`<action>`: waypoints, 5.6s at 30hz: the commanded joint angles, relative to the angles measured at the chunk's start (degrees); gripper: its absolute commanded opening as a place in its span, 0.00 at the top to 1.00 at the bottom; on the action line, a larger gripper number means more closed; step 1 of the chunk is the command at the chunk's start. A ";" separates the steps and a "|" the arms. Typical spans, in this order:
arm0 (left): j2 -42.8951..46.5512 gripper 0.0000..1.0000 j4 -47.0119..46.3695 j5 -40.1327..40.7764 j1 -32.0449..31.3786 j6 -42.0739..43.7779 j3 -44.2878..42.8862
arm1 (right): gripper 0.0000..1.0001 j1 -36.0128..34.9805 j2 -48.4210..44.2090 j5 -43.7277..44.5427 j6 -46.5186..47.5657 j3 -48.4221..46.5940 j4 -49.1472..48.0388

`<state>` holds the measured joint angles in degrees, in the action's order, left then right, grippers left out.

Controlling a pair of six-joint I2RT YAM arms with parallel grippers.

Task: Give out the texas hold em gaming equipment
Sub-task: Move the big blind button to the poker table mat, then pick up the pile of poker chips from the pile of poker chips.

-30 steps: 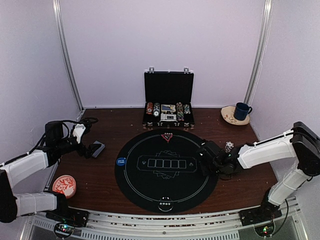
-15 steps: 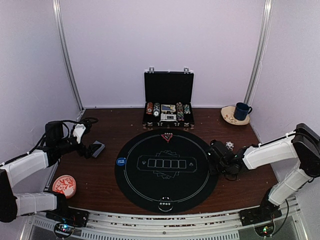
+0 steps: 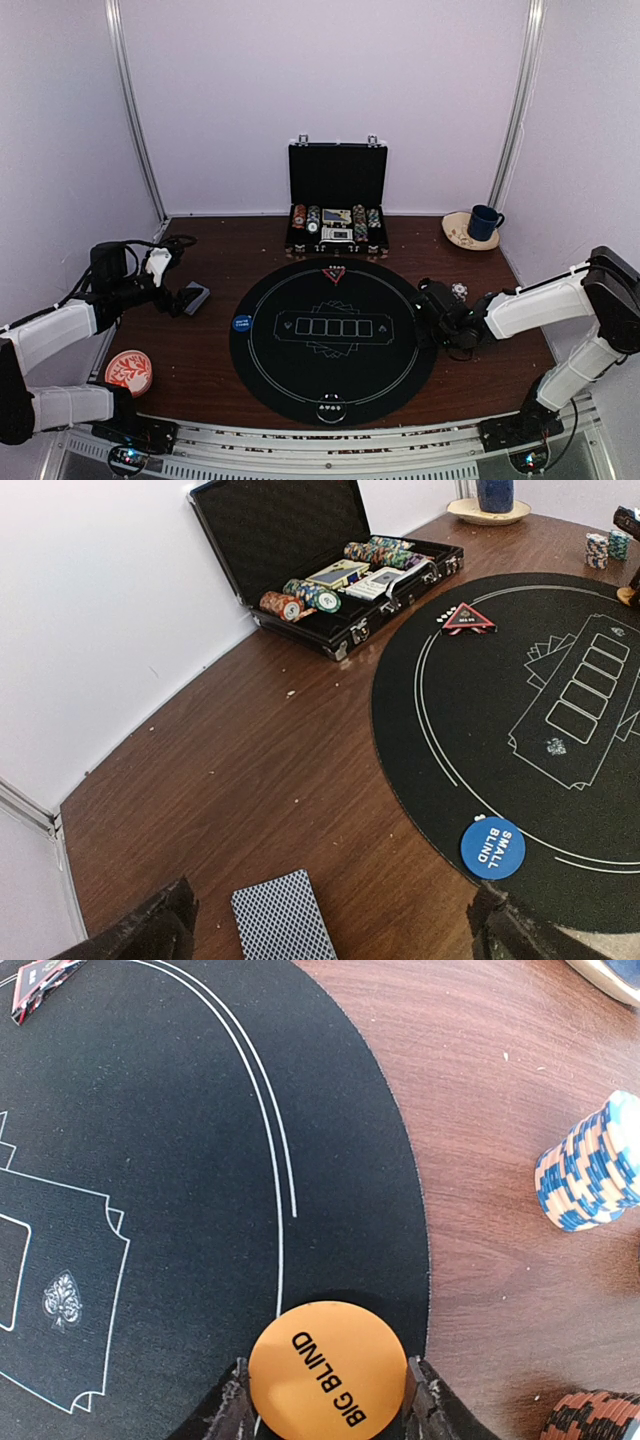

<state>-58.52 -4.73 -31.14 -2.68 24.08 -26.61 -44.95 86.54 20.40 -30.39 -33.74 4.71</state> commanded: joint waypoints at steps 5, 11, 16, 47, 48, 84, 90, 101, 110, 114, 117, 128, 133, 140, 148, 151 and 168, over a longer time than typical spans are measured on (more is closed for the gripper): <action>-0.18 0.02 -2.93 -1.05 -0.18 0.51 0.27 | 0.51 0.35 0.29 1.53 -0.99 0.56 -0.22; -0.31 0.02 -2.93 -0.97 -0.19 0.53 0.24 | 0.39 0.38 -0.49 1.64 -0.97 0.65 -0.19; -0.34 0.02 -3.01 -0.88 -0.22 0.49 0.24 | 0.33 0.38 -2.54 2.22 -0.99 0.68 0.39; 0.54 0.02 -2.80 -2.05 -0.19 0.41 0.64 | 0.00 14.34 -8.67 11.93 -0.05 -9.39 3.90; 0.33 0.02 -2.91 -2.24 -0.22 0.44 0.74 | 0.00 15.38 -8.34 10.95 -0.46 -8.71 2.99; -1.12 0.02 -3.53 -1.57 -0.18 0.70 0.80 | 0.06 22.01 0.48 5.00 -1.74 -7.72 -1.30; -0.69 0.02 -3.44 -1.60 -0.20 0.58 0.88 | 0.12 22.05 1.93 3.90 -1.47 -8.06 -1.36; -0.64 0.02 -3.62 -1.21 -0.22 0.53 1.00 | 0.22 22.01 3.93 3.02 -1.59 -8.48 -1.29; -0.30 0.02 -3.62 -1.04 -0.22 0.46 1.03 | 0.30 22.03 3.50 4.13 -1.82 -8.43 -1.35; -0.34 0.02 -3.53 -1.12 -0.22 0.49 0.99 | 0.36 22.02 3.55 4.61 -1.72 -8.53 -1.30; -0.24 0.02 -3.59 -1.21 -0.17 0.52 1.03 | 0.38 22.01 3.43 4.82 -1.62 -8.49 -1.45; -0.14 0.02 -3.53 -1.20 -0.17 0.53 1.10 | 0.45 22.05 3.32 5.00 -1.50 -8.48 -1.55; -0.19 0.02 -3.53 -1.25 -0.18 0.53 1.03 | 0.46 22.01 3.27 5.09 -1.51 -8.54 -1.38; -0.28 0.02 -3.55 -1.18 -0.22 0.48 1.03 | 0.51 21.93 3.46 5.10 -1.44 -8.54 -1.32; -0.32 0.02 -3.54 -1.19 -0.20 0.51 0.97 | 0.59 21.93 3.02 5.10 -1.34 -8.49 -1.37; -0.28 0.02 -3.54 -1.20 -0.15 0.53 0.95 | 0.65 21.88 3.18 4.97 -1.29 -8.58 -1.33; -0.53 0.02 -3.61 -1.07 -0.22 0.46 0.95 | 0.72 19.31 0.74 7.19 -0.14 -8.88 -1.11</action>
<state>-59.46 -5.98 -32.10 -2.68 24.10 -25.89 -24.40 89.23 24.97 -31.31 -41.78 3.62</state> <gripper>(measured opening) 0.979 0.407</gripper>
